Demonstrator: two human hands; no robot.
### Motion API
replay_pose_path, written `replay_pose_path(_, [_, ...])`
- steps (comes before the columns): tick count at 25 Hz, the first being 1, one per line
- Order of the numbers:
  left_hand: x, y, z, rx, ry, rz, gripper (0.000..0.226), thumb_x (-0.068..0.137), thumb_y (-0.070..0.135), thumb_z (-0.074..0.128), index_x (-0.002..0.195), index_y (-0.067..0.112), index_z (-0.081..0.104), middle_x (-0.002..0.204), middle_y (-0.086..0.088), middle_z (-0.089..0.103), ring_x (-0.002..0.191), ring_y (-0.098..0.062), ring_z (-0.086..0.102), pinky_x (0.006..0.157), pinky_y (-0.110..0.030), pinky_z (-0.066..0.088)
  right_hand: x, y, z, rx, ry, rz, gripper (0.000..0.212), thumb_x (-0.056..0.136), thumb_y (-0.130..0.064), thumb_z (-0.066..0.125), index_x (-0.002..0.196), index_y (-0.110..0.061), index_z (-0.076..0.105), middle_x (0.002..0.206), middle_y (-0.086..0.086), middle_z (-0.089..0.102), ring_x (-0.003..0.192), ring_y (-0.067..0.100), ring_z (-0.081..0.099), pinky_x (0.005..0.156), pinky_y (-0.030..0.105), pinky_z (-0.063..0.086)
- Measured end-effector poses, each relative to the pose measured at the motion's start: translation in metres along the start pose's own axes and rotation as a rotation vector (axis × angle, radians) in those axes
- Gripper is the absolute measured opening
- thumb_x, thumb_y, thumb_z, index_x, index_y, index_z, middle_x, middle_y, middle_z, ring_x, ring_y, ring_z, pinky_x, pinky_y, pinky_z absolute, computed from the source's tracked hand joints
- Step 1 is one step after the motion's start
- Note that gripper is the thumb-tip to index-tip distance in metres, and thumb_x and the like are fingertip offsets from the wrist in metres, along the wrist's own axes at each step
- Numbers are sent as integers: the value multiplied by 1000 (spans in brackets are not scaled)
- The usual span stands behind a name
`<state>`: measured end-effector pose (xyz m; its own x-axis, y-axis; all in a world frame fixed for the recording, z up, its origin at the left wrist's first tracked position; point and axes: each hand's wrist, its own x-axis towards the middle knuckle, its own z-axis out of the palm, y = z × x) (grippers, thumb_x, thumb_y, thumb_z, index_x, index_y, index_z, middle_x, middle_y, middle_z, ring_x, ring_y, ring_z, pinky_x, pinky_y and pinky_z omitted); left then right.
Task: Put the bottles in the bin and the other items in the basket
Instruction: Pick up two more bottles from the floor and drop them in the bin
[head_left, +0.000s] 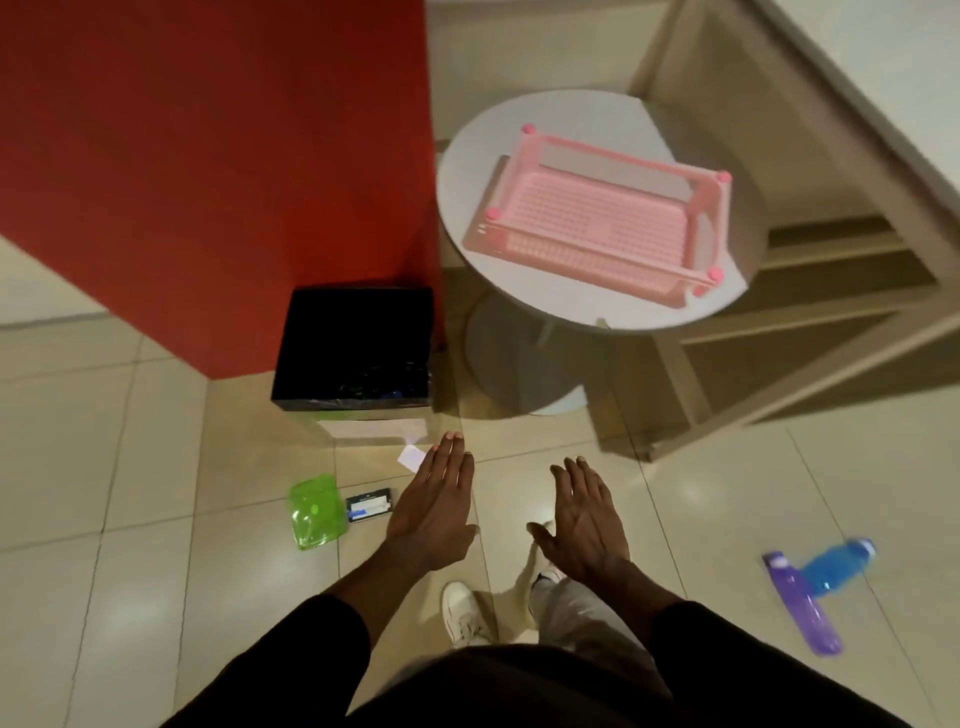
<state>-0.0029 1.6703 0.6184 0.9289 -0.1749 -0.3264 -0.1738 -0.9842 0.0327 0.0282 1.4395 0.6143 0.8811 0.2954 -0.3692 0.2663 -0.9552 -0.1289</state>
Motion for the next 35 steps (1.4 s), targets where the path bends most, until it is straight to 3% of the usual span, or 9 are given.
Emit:
replay_pose_path(9, [4,140,15,137,-42,439,105,98,66,53,168,0,10,174,-27,-12,164,-41,-9,133,-52,-5,-139,112,27,172,97,399,91,97,-65,45,161,-7,19,170,17,19,159,33,11,130,46,14])
replay_pose_path(10, [5,141,16,139,-26,428,105,98,66,53,168,0,10,174,-27,-12,164,-41,-9,133,-51,-6,-141,112,29,176,99,396,92,97,-65,45,161,-6,18,170,17,19,159,34,11,130,46,14])
replay_pose_path(14, [10,246,17,192,-19,576,107,97,68,53,168,3,6,175,-24,-14,163,-39,-13,128,-47,-13,-223,185,51,249,143,569,94,96,-67,44,162,-6,17,170,17,17,159,33,10,130,45,11])
replay_pose_path(15, [13,246,16,207,-22,567,107,97,68,53,168,3,5,175,-24,-15,163,-39,-14,129,-48,-13,-224,184,51,254,142,564,94,96,-67,44,162,-7,16,171,16,16,159,33,9,130,45,11])
replay_pose_path(22, [-1,447,18,188,-33,691,105,99,67,48,168,-1,7,175,-26,-10,164,-39,-11,133,-47,-6,-361,324,87,332,176,757,93,97,-67,42,163,-8,14,172,16,12,160,32,7,130,45,11])
replay_pose_path(26, [0,526,21,219,-43,743,104,99,68,46,167,-1,9,175,-27,-7,164,-40,-8,134,-50,3,-409,373,102,427,200,860,93,95,-65,50,163,-9,17,171,15,14,160,31,9,130,44,14])
replay_pose_path(35, [51,643,22,316,-84,858,105,97,68,50,168,1,10,176,-25,-4,164,-39,-7,134,-50,0,-424,470,119,528,193,975,94,95,-66,50,163,-10,15,172,14,14,160,30,9,130,42,14])
